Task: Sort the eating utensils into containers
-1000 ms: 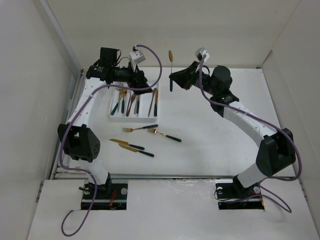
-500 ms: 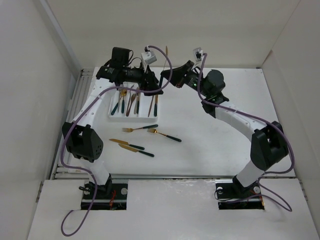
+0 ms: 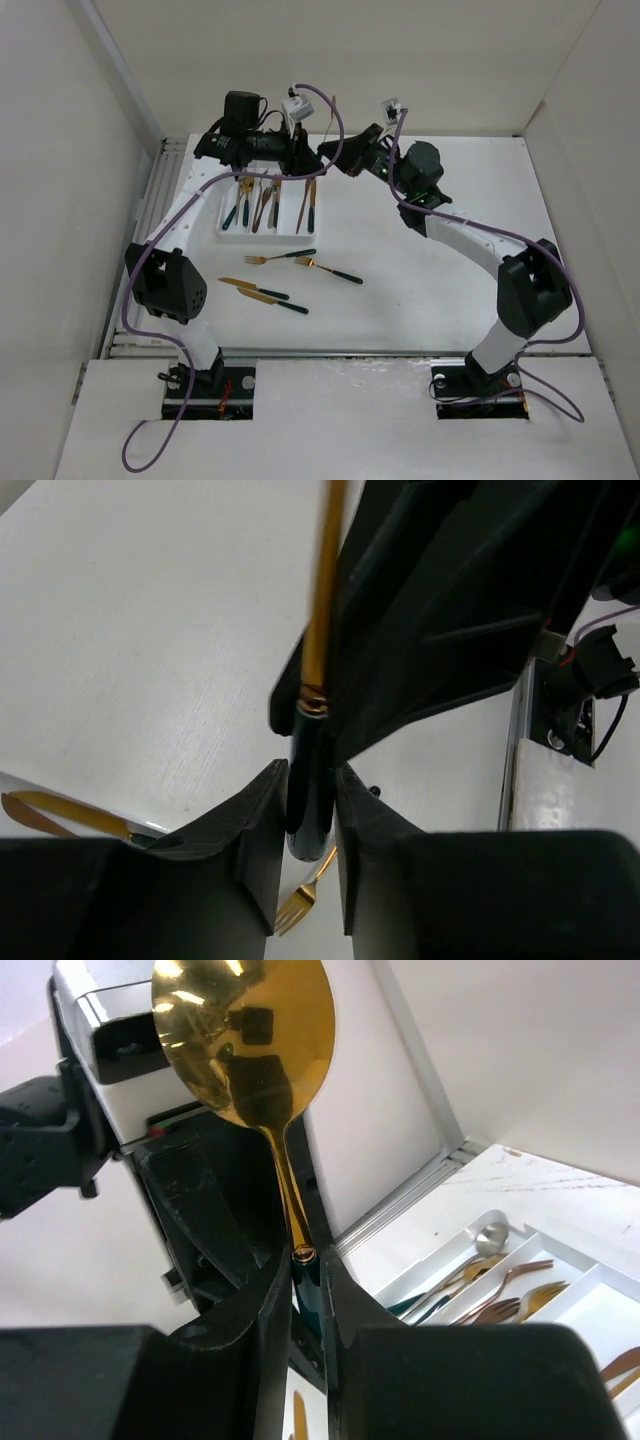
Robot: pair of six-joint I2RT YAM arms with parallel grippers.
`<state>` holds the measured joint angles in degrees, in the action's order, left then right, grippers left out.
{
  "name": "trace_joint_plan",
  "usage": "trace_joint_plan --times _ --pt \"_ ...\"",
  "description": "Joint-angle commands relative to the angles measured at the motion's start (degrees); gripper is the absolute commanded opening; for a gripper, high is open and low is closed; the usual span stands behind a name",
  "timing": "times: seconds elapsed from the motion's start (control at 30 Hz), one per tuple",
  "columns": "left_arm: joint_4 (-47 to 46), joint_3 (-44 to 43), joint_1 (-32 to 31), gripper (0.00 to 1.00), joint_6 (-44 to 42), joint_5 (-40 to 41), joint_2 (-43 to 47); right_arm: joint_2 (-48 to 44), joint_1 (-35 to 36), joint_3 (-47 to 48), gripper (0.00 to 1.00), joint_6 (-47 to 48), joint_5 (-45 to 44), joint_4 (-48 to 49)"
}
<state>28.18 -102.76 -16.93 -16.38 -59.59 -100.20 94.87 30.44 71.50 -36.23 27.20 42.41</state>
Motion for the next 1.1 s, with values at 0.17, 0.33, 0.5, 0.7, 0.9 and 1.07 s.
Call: trace_joint_plan --times 0.17,0.33,0.5,0.7,0.9,1.07 --pt "-7.7 4.2 1.4 0.00 7.7 1.8 0.2 2.2 1.8 0.0 0.00 -3.2 0.8 4.4" --pt "-8.4 8.6 5.5 0.00 11.9 9.6 0.8 3.4 1.3 1.1 0.72 -4.6 0.1 2.2" --pt "-6.0 13.7 12.1 0.00 13.1 30.2 0.8 0.8 0.8 -2.2 1.00 -2.9 -4.1 0.0" --pt "-3.6 15.4 16.8 0.00 13.1 40.7 -4.6 -4.2 2.7 -3.5 1.00 10.4 -12.2 -16.8" --pt "-0.2 11.3 17.4 0.00 12.0 44.9 -13.9 -7.6 3.9 -6.0 1.00 15.3 -16.7 -20.5" --pt "0.3 10.5 17.4 0.00 11.4 46.6 -16.4 -8.6 3.9 -6.0 1.00 18.3 -19.2 -25.2"
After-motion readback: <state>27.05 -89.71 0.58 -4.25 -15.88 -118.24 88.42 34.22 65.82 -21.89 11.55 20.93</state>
